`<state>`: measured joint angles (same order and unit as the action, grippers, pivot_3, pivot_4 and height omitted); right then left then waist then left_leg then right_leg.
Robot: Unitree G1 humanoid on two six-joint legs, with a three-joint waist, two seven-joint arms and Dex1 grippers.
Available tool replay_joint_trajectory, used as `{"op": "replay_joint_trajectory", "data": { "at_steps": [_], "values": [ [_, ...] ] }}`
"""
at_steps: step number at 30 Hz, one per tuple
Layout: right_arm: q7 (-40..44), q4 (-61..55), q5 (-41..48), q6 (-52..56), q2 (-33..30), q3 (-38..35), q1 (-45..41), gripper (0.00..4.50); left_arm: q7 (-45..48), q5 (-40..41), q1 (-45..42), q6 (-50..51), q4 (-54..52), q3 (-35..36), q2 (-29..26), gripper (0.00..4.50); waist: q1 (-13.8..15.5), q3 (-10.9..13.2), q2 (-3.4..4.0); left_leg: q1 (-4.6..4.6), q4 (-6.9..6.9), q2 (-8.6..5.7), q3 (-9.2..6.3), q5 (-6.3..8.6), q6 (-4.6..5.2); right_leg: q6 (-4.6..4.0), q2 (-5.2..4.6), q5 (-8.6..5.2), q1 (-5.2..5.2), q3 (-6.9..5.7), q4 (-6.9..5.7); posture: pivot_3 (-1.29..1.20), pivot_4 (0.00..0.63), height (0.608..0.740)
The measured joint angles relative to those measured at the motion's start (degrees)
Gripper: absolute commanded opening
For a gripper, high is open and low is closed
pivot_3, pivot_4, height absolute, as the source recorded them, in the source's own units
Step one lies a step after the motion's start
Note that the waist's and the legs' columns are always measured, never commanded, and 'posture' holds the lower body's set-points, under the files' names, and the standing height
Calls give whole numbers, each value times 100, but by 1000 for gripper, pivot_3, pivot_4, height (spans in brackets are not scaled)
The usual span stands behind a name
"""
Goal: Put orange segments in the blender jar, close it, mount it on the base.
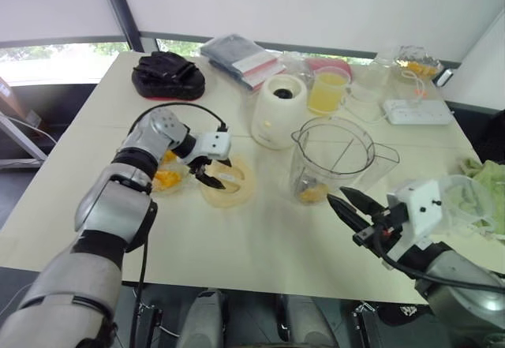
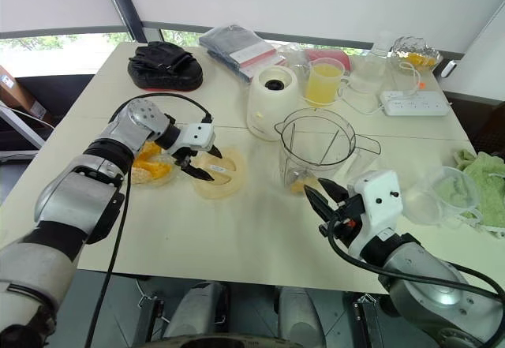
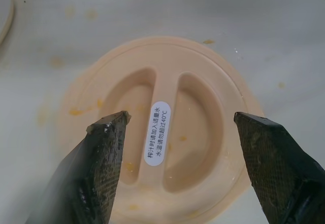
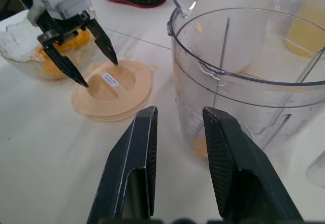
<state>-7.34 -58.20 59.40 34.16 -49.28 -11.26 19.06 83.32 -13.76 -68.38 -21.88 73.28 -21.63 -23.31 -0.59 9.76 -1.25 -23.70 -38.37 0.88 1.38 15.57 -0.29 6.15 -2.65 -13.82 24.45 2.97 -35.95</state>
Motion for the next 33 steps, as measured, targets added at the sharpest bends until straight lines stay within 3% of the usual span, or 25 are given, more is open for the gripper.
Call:
{"op": "replay_joint_trajectory", "data": {
  "at_steps": [27,31,32,33],
  "values": [
    [-815,0,498,-935,-1180,272,273,1441,-1402,-908,75,539,377,-113,639,3495,6,-5,-7,8,-60,2,0,1,1,-10,0,-5,-32,2,-19,0,150,740],
    [-841,0,524,-936,-1238,233,268,1441,-1529,-933,75,628,377,-104,679,2318,14,-7,-9,21,-63,4,-1,1,1,-12,-1,-5,-48,2,-18,0,150,740],
    [-846,0,533,-936,-1243,210,271,1441,-1567,-934,76,637,377,-102,682,1663,13,-7,-9,23,-64,4,-1,1,1,-13,-1,-5,-50,2,-19,0,150,740],
    [-848,0,537,-936,-1245,191,272,1441,-1585,-936,76,643,378,-104,685,1310,12,-7,-9,23,-64,4,-1,1,1,-13,-1,-5,-50,2,-19,0,150,740]
  ]
}}
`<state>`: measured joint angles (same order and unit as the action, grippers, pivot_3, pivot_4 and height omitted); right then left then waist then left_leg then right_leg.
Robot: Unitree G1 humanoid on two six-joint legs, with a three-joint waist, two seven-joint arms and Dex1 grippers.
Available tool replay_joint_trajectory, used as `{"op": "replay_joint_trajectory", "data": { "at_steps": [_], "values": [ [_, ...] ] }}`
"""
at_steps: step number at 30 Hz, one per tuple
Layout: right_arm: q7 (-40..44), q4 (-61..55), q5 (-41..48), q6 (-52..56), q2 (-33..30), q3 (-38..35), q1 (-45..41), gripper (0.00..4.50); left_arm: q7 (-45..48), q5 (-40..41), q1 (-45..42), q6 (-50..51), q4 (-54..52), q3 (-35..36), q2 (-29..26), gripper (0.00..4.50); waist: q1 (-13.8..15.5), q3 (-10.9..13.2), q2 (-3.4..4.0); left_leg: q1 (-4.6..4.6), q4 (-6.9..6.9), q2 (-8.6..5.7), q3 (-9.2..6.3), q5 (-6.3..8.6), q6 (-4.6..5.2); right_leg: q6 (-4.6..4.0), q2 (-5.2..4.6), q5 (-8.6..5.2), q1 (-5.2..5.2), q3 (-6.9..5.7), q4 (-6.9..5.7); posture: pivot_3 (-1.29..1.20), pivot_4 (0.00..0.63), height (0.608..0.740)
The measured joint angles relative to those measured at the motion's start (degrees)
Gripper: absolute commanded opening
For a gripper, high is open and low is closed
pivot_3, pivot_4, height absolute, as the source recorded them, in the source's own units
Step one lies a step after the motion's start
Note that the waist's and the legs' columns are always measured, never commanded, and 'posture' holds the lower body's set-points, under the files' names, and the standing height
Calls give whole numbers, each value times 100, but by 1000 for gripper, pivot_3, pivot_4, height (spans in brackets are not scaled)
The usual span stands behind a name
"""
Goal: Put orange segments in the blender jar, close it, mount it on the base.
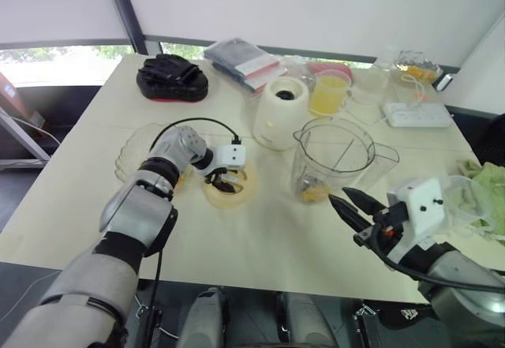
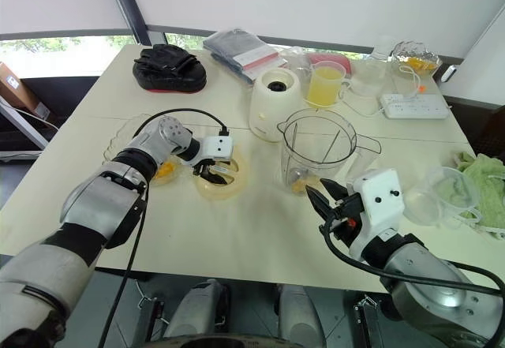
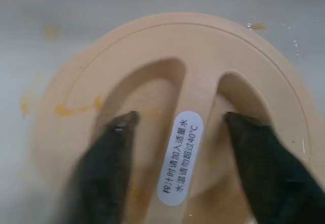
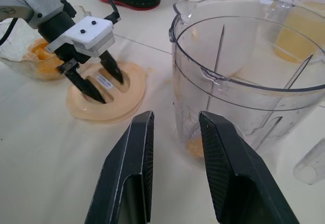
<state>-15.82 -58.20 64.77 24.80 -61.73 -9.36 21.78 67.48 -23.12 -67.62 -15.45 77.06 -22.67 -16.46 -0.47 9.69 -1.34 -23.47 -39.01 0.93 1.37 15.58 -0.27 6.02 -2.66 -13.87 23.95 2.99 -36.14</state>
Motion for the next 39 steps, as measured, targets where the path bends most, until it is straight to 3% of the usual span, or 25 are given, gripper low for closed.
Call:
{"op": "replay_joint_trajectory", "data": {
  "at_steps": [2,3,12,18,26,29,33,34,39],
  "values": [
    [-3,0,8,1,-1,-33,1,1441,-77,1,0,23,3,29,29,291,6,-2,1,6,-1,0,0,0,0,0,0,0,-8,0,0,0,150,740],
    [-2,0,10,1,-1,-45,0,1441,-132,-4,0,23,3,36,35,245,7,-3,0,10,-1,0,-2,0,0,0,0,0,-13,-1,0,0,150,740],
    [31,0,-53,191,209,-78,-4,1441,-212,11,-4,22,5,130,31,245,1,-2,0,9,-5,1,-3,0,0,-2,0,1,-16,-1,1,0,150,740],
    [250,4,-403,485,456,-93,105,1441,683,422,-493,25,-6,595,-149,245,6,3,-9,-9,-5,-1,-1,0,1,-2,0,1,3,-1,3,0,150,740],
    [528,685,-1406,712,1457,14,-68,1441,1307,750,-1401,18,-128,1011,-346,245,-3,5,-14,-8,-5,-1,-1,2,3,-3,2,0,3,-1,5,0,150,740],
    [614,850,-1672,746,1867,68,-86,2242,1334,745,-1586,17,-121,1014,-373,246,-15,5,-13,-9,-4,0,-1,3,4,-2,5,0,8,-1,1,0,150,740],
    [770,892,-2094,790,2095,86,-100,4280,1320,740,-1772,-15,-121,1014,-397,246,-14,5,-13,-9,-4,-1,0,3,5,-1,5,0,9,-1,1,0,150,740],
    [777,906,-2209,794,2176,87,-141,4454,1334,741,-1805,-15,-112,1017,-398,246,-14,5,-13,-9,-4,-1,0,3,5,-1,5,0,9,-1,1,0,150,740],
    [882,1272,-2755,751,2613,60,-394,4454,1366,884,-2168,91,-64,1237,-246,246,0,7,-16,-13,-4,-4,0,3,5,0,4,-1,10,-1,3,0,150,740]
  ]
}}
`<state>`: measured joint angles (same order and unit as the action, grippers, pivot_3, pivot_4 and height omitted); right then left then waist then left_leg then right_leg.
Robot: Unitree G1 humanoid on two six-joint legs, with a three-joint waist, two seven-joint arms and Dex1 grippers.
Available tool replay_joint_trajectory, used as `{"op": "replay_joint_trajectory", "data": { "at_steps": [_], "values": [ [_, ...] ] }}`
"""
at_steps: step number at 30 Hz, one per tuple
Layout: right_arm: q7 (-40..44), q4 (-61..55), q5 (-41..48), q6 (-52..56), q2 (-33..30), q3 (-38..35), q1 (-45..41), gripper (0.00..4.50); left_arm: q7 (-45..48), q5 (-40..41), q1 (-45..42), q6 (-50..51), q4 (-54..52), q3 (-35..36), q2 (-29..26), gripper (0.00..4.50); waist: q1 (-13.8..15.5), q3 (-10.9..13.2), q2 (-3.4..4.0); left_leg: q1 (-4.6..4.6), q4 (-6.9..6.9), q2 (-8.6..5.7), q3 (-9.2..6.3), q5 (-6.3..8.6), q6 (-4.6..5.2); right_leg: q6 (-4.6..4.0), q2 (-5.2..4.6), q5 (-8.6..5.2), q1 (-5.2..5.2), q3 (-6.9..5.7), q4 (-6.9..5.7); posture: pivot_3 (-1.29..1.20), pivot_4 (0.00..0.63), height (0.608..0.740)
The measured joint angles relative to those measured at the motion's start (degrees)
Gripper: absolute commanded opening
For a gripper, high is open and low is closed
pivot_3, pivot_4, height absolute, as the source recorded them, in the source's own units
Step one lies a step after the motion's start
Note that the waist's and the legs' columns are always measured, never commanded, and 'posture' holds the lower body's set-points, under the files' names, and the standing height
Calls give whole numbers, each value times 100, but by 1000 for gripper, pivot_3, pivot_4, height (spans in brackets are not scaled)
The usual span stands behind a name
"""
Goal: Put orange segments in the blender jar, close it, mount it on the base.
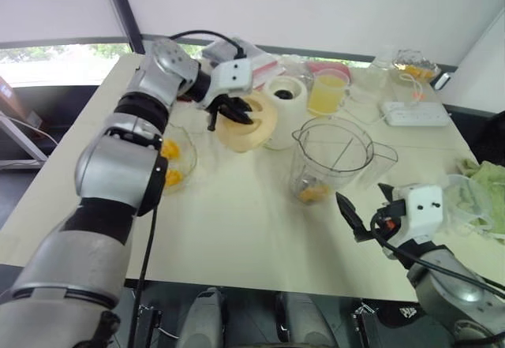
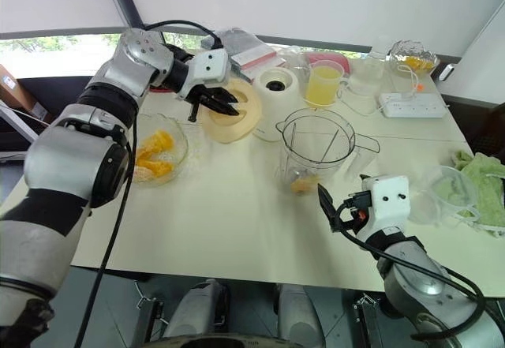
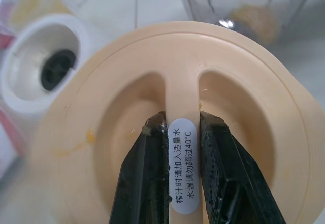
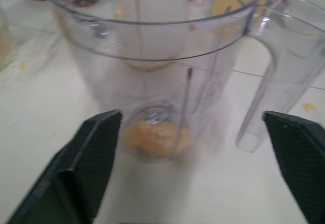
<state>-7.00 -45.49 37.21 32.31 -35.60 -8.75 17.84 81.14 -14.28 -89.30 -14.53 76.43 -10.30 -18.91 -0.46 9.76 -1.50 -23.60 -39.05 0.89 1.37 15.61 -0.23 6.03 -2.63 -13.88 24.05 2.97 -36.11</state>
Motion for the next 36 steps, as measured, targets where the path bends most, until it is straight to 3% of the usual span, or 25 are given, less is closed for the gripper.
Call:
{"op": "replay_joint_trajectory", "data": {
  "at_steps": [15,25,36],
  "values": [
    [514,820,-1030,-189,870,-142,-167,4454,607,273,-960,181,0,227,1038,246,-22,0,5,-3,0,-3,3,6,10,3,1,-3,8,4,-2,0,150,740],
    [816,1677,-1554,-459,1153,-233,-793,4454,282,108,-915,196,48,39,1680,246,-25,0,7,-3,1,-3,2,8,13,3,4,-3,12,4,-3,0,150,740],
    [962,2222,-1890,-533,1374,-309,-1384,4454,61,18,-813,247,62,-2,1891,246,-12,-3,14,-3,0,-5,3,13,23,4,4,-3,10,6,-3,0,150,740]
  ]
}}
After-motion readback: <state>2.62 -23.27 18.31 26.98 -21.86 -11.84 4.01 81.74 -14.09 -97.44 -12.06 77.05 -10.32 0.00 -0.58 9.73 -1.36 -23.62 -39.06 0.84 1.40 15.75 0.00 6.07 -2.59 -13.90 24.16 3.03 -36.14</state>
